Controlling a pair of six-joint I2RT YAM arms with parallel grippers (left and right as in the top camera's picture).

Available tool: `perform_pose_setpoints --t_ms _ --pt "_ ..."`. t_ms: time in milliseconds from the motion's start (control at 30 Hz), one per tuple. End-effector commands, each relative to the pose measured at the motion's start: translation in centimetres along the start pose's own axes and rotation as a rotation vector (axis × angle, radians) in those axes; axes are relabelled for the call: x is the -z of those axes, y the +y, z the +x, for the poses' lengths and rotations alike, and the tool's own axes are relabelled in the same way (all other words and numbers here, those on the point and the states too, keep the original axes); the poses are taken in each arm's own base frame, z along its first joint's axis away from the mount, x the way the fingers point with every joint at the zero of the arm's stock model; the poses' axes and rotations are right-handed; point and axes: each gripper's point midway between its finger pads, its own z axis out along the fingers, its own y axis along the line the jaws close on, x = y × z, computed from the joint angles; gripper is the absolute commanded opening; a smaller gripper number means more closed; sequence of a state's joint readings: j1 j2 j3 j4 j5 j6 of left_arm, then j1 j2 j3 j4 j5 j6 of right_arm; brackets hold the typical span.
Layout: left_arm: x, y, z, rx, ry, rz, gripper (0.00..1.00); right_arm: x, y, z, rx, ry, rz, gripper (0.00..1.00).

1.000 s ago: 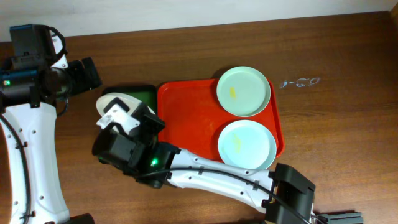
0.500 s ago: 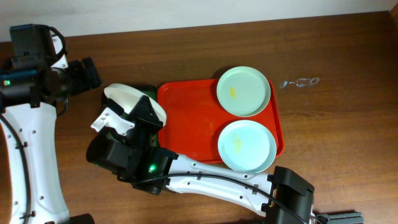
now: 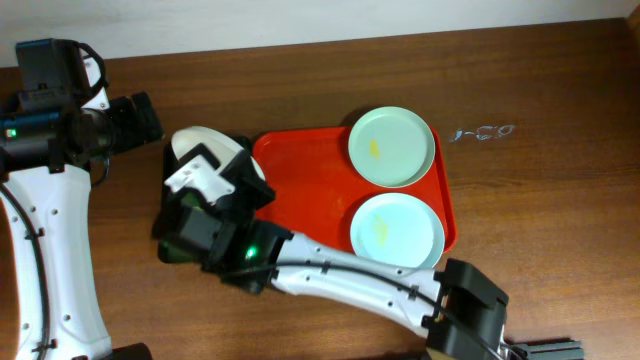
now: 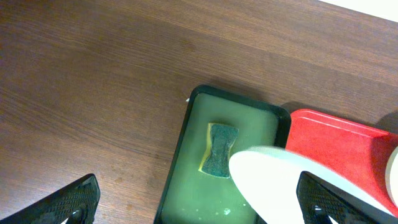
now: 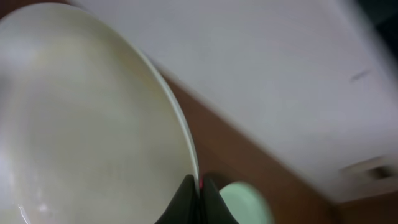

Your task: Clean dirty plates on tray and stack at the side

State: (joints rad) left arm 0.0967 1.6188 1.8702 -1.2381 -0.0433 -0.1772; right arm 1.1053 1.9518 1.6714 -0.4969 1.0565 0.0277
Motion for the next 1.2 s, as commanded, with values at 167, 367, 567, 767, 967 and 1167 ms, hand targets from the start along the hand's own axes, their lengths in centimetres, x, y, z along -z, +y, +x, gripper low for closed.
perform_pose_setpoints --t_ms 167,367,567,767,967,1167 --pt "0.2 0.0 -0.1 0.009 -0.007 0.000 0.99 -5.4 -3.5 4.2 -0.578 0.350 -0.446 0.04" --pt "0.2 0.0 -0.1 0.009 -0.007 0.000 0.99 -6.7 -18.2 13.5 -0.889 0.675 -0.479 0.04" --pt "0.2 0.0 -0.1 0.009 -0.007 0.000 0.99 -6.0 -29.5 26.1 -0.995 0.924 -0.264 0.04" --pt "0.2 0.0 -0.1 0.009 -0.007 0.000 0.99 -3.3 -37.0 34.9 -1.230 1.026 -0.043 0.04" --pt "0.2 0.0 -0.1 0.009 -0.007 0.000 0.99 -3.6 -36.8 41.7 -1.327 1.056 0.047 0.04" --pt "0.2 0.0 -0.1 0.009 -0.007 0.000 0.99 -6.9 -33.8 46.3 -1.384 0.964 0.117 0.04"
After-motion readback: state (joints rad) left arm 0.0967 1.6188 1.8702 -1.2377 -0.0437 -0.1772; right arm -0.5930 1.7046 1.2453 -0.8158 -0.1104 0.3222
